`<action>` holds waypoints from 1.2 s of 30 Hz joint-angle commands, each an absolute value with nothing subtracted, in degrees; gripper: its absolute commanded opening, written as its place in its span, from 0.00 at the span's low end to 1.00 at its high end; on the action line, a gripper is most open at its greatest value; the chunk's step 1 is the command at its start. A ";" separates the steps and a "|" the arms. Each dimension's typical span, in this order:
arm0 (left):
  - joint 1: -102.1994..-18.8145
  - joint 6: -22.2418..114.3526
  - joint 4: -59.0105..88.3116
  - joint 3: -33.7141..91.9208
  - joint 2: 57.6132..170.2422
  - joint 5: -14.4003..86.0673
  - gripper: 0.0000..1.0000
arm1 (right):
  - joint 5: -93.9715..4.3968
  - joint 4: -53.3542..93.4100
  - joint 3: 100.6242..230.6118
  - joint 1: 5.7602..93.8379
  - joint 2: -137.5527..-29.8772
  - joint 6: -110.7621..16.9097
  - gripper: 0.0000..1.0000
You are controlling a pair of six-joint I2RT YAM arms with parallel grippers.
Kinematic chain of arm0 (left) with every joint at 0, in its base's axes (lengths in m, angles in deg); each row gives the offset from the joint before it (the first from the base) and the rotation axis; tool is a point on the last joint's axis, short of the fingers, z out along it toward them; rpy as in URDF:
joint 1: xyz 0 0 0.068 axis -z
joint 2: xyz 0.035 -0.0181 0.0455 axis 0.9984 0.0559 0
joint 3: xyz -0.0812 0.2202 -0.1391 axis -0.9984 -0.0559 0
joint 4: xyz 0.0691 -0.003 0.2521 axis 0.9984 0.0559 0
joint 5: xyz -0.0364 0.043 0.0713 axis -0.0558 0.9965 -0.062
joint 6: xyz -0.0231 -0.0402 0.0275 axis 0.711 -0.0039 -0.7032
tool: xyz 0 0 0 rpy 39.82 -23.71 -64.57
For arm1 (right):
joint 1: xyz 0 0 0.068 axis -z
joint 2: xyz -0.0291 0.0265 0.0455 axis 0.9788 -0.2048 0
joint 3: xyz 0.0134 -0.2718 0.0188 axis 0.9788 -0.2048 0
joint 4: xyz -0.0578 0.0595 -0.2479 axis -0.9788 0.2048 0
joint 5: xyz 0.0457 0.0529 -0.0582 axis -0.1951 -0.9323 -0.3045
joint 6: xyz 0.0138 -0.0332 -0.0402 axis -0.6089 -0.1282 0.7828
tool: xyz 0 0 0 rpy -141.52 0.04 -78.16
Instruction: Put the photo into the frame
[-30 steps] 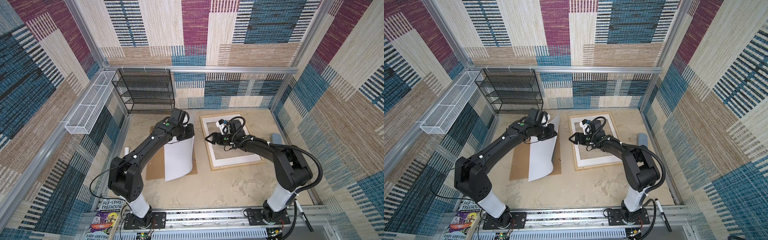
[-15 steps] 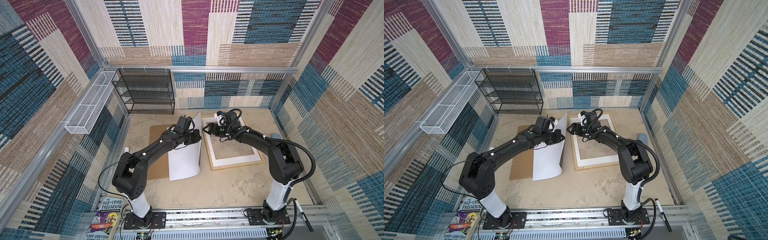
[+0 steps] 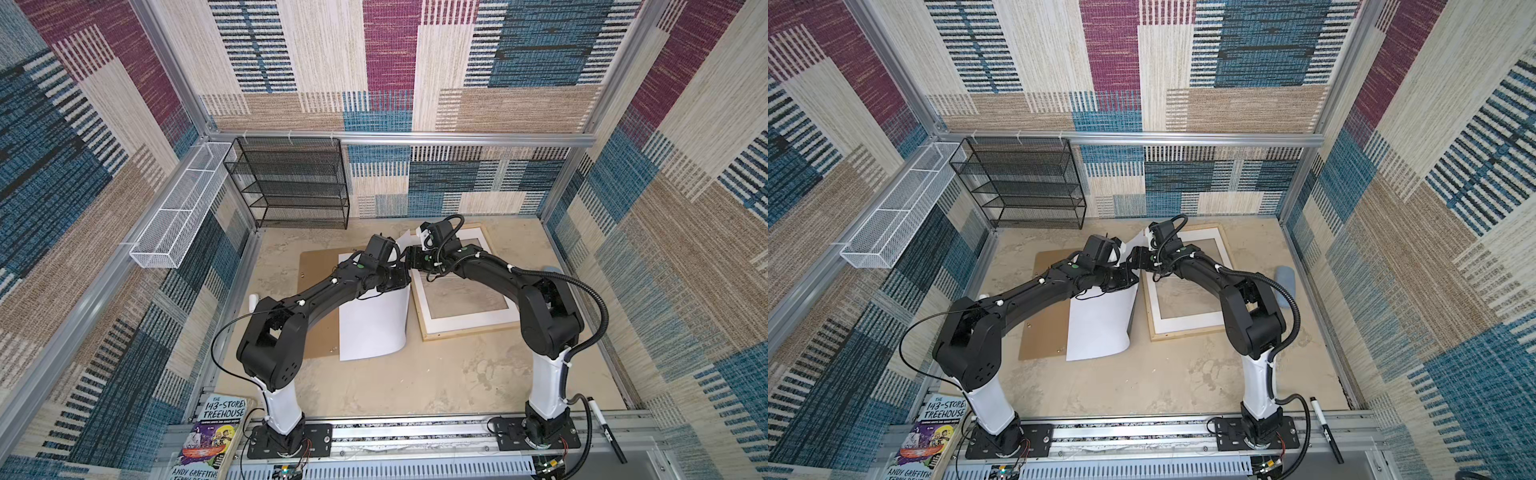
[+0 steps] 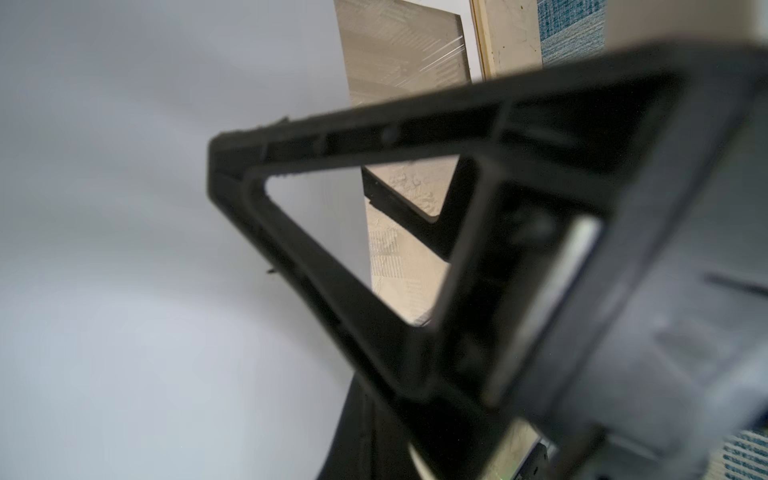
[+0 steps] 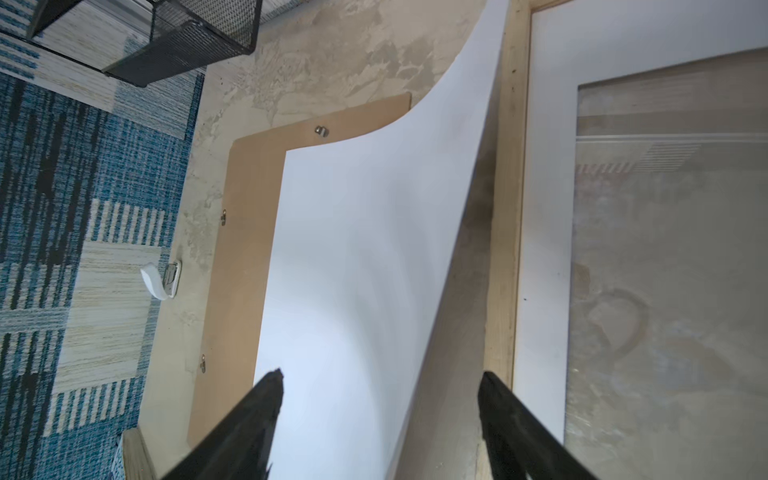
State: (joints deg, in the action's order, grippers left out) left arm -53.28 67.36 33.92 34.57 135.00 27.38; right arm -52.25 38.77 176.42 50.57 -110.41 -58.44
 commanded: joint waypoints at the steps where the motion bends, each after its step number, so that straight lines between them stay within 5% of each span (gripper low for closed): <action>1: -52.96 68.38 34.00 35.31 135.21 29.25 0.00 | -49.19 41.43 178.00 49.98 -111.43 -57.97 0.75; 14: -52.43 67.75 35.00 36.03 135.78 29.65 0.05 | -50.36 41.25 177.66 49.79 -111.58 -56.58 0.70; 25: -52.34 67.41 35.39 36.20 135.85 29.38 0.07 | -52.55 40.48 177.83 49.95 -112.33 -55.95 0.53; 30: -52.26 67.32 35.39 36.37 136.09 29.21 0.08 | -53.09 40.21 177.83 50.05 -112.37 -55.68 0.36; 36: -52.17 67.20 35.46 36.47 136.28 28.94 0.08 | -53.10 40.12 177.81 50.14 -112.37 -55.84 0.35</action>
State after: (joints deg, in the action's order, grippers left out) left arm -52.19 67.18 35.08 35.97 136.25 29.63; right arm -52.71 41.26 177.66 50.04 -112.58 -56.14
